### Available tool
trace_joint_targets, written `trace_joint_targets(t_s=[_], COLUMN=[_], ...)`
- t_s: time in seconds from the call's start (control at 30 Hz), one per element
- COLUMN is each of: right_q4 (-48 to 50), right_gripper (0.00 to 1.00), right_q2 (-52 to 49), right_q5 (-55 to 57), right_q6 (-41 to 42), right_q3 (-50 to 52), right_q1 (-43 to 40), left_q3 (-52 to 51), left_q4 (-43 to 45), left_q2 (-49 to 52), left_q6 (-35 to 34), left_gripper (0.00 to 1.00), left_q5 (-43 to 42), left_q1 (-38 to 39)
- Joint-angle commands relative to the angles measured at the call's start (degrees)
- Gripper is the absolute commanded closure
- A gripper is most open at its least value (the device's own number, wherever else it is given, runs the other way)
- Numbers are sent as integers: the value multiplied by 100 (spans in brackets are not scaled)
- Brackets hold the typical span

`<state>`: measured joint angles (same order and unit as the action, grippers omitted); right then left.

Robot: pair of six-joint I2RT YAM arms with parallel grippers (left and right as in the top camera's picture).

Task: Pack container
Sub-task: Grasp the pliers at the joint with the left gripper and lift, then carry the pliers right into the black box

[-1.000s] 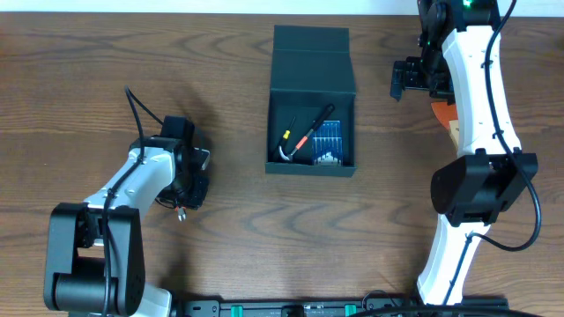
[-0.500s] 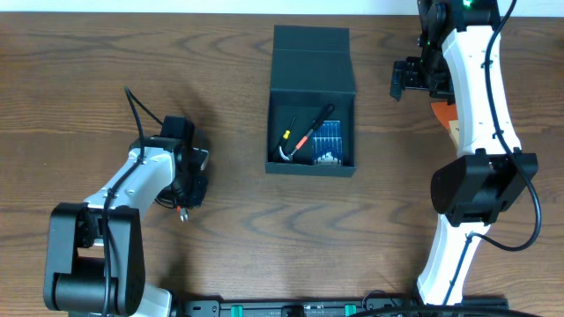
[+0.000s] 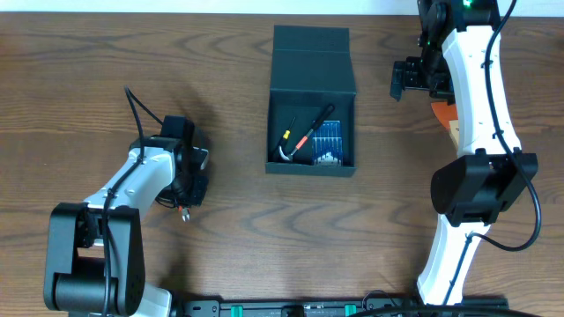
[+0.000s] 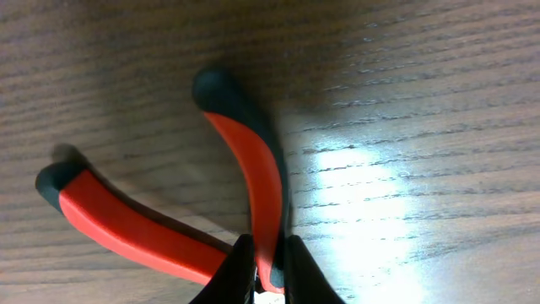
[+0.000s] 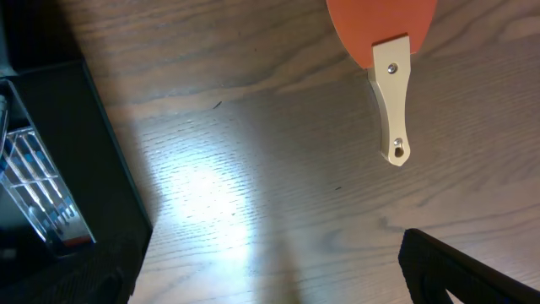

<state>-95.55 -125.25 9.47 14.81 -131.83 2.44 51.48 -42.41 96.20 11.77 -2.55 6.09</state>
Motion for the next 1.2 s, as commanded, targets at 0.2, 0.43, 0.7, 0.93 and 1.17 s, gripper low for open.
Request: trace_joint_targets(t_s=[0.2, 0.43, 0.7, 0.93, 1.17], right_q4=[-4, -4, -4, -4, -4], right_gripper=[1, 1, 1, 1, 1], right_q2=[-22, -22, -22, -22, -22], right_q5=[13, 13, 15, 15, 15], right_q6=[-52, -52, -52, -52, -52], right_q3=[-81, -81, -81, -81, -81], right_q1=[22, 22, 22, 24, 22], left_q3=[330, 586, 1405, 2295, 2868], left_q4=[-13, -42, -251, -522, -518], left_q2=[-79, -92, -240, -479, -708], left_q6=[-24, -26, -28, -269, -264], left_gripper=[94, 94, 94, 94, 94], left_q5=[63, 66, 63, -20, -505], left_q1=[-31, -28, -28, -24, 160])
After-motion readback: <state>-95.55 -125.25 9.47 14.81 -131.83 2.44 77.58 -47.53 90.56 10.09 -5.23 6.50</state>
